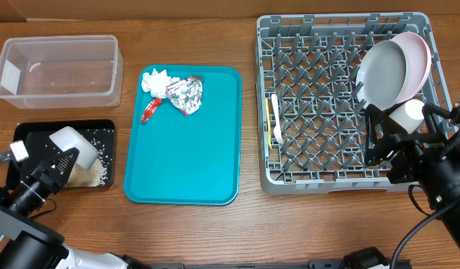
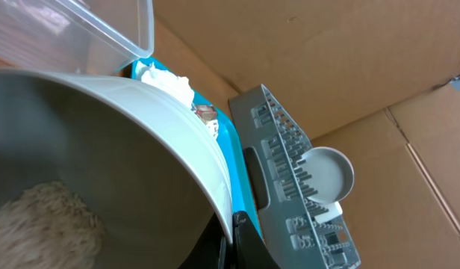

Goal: Sort waste into correct bins and load items into the dishwasher rack
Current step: 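Tip the bowl with the left gripper to pour rice onto the black tray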

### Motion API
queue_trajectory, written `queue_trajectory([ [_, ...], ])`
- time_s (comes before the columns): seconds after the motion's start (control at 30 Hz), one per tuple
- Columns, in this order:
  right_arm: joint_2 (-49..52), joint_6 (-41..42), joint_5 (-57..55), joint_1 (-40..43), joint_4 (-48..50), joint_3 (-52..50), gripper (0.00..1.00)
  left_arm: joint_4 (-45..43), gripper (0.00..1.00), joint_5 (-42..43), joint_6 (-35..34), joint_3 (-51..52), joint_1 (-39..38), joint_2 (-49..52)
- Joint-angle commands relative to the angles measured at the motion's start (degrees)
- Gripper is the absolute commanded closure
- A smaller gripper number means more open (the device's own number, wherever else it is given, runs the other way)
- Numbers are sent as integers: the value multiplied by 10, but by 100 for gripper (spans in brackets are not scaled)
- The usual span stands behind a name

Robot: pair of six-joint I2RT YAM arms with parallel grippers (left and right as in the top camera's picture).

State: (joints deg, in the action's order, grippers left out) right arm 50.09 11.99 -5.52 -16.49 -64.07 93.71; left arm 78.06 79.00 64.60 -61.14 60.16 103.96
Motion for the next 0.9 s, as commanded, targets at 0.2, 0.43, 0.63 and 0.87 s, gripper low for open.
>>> queue_trajectory([
  [0.2, -3, 0, -5, 3, 3, 0, 0, 22, 96, 29, 91, 0, 7, 7],
  [0.43, -3, 0, -5, 3, 3, 0, 0, 12, 96, 55, 47, 0, 11, 9],
  [0.63, -3, 0, -5, 3, 3, 0, 0, 8, 96, 53, 15, 0, 18, 9],
  [0.87, -3, 0, -4, 3, 3, 0, 0, 69, 96, 64, 104, 0, 18, 9],
])
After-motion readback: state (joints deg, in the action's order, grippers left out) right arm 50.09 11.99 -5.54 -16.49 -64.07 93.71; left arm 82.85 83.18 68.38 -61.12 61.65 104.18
